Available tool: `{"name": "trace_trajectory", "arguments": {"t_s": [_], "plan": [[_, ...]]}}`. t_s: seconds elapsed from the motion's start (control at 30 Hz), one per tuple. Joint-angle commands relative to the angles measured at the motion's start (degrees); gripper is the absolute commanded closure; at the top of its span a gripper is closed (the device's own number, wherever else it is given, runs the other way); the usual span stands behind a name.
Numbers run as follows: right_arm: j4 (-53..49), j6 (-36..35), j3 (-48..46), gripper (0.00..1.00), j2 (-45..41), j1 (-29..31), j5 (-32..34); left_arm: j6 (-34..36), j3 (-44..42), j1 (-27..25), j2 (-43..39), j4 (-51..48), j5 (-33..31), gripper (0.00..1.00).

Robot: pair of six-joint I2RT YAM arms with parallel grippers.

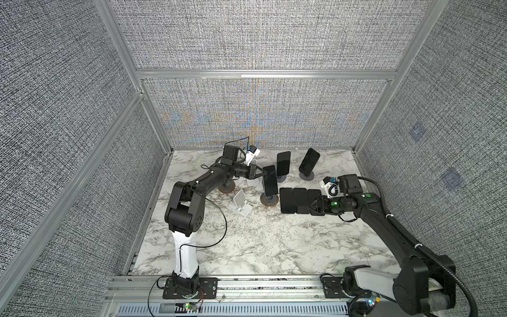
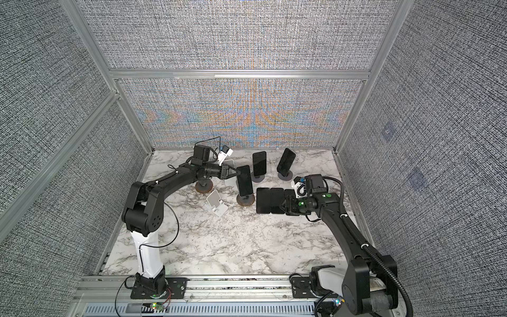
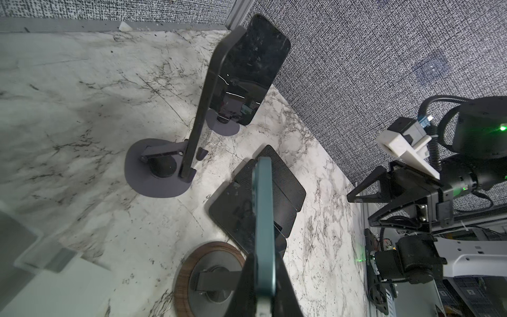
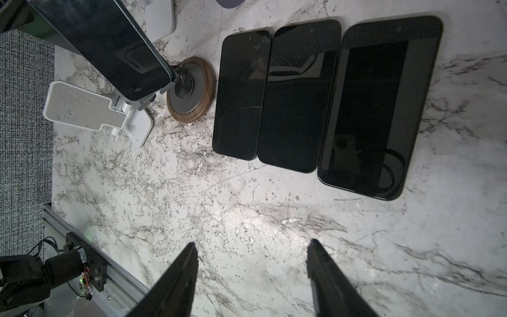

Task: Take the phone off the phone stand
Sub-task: 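Lift the phone off the stand while the right gripper reaches toward it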

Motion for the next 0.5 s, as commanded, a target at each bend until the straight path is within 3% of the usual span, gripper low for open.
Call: {"name": "trace_trajectory", "arguments": {"t_s": [0.0,0.23,0.47], "plan": [[-1.0,-1.1,1.3,0.41,-0.7,2.4,1.4,0.0,-0.2,0.0,-2.6,-1.7,-0.5,0.97],[1.1,-1.7,7.4,0.39,-2.6,15.5,11.4,-4.1,-2.0,-0.1,-9.8,-2.3,-2.3,1.0],[5.1,-3.7,15.8,0.14,2.2,23.7,15.5,-20.2,-5.4,-3.0,-13.9,-0.7,-3.7,1.0]]}}
